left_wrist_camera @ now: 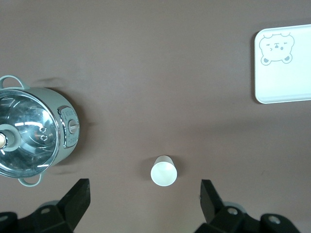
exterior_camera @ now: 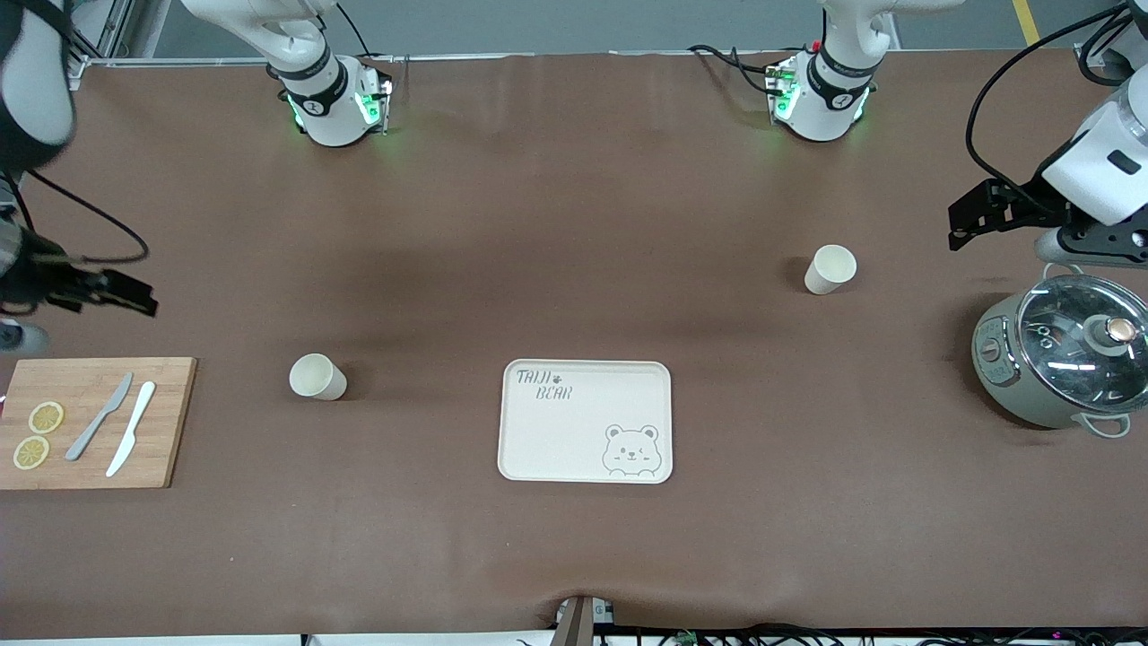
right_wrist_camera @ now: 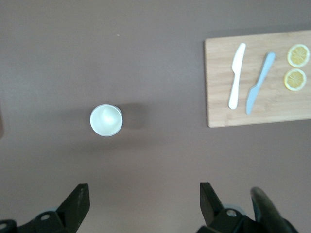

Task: Place white IKEA cup upright on tray with both arms
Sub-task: 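Reach the left gripper toward the white paper cup beside the pot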

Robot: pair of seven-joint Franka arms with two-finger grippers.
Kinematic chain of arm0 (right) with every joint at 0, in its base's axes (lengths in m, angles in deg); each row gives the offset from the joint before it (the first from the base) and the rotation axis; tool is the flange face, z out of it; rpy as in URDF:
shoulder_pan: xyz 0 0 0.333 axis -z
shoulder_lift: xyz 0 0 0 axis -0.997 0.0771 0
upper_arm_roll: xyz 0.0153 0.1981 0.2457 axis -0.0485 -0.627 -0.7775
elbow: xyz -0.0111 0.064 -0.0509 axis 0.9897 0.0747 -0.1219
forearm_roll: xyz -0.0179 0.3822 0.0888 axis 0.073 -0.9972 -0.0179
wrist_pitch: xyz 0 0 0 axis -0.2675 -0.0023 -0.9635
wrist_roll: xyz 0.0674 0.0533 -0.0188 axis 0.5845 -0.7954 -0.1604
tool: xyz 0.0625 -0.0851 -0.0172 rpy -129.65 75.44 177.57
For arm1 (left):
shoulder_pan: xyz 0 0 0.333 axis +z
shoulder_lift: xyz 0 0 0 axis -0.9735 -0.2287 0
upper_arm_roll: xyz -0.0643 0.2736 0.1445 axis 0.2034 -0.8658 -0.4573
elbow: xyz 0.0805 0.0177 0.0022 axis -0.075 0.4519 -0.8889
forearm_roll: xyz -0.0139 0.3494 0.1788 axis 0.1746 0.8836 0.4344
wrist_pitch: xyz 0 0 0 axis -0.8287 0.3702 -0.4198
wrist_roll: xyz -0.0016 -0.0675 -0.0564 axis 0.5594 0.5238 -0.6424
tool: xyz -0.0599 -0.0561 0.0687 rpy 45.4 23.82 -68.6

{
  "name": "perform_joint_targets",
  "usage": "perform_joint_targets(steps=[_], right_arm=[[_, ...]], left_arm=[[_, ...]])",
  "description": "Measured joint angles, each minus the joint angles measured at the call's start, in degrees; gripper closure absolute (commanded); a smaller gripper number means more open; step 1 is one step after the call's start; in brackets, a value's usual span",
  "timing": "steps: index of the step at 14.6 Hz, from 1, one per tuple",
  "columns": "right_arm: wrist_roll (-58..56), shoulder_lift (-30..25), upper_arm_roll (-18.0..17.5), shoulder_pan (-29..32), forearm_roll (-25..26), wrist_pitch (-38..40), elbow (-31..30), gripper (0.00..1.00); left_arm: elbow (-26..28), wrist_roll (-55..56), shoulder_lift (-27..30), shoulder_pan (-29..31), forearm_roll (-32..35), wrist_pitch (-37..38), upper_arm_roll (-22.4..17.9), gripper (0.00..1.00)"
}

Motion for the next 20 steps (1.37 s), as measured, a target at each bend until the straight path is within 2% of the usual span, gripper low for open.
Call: perform_joint_targets(steps=[3,8,10,15,18,20], right_arm=[[-0.3,-5.1,0.1,1.8,0.0,0.0,-4.8,0.0],[2.7,-5.6,-0.5,1.8,-0.1,-0.5,-7.8,0.0],[3.1,-5.6,-0.8,1.8,-0.1,-0.5,-7.8,0.0],[3.2,-5.6,-1.0,1.5,-0.1,-0.6,-7.9,0.0],[3.4,-5.6,-1.1,0.3,-0.1,-0.1,-7.0,0.0],[3.9,-5.6,-1.2,-0.4,-0.9,1.8,-5.9,0.0]], left_arm=[[0.0,0.0,0.0,-0.1,0.0,0.0,0.7,0.0],[3.5,-0.2,0.6,0.6,0.0,-0.5,1.7,0.0],[9.2,-1.5,3.0,2.3,0.0,-4.9,1.6,0.0],[29.5,-5.9,11.5,5.7,-1.6,-18.9,1.5,0.0],[38.2,-8.2,13.5,7.4,-2.9,-24.8,1.4,0.0],[42.1,-8.8,13.5,7.4,-3.0,-28.1,1.5,0.0]])
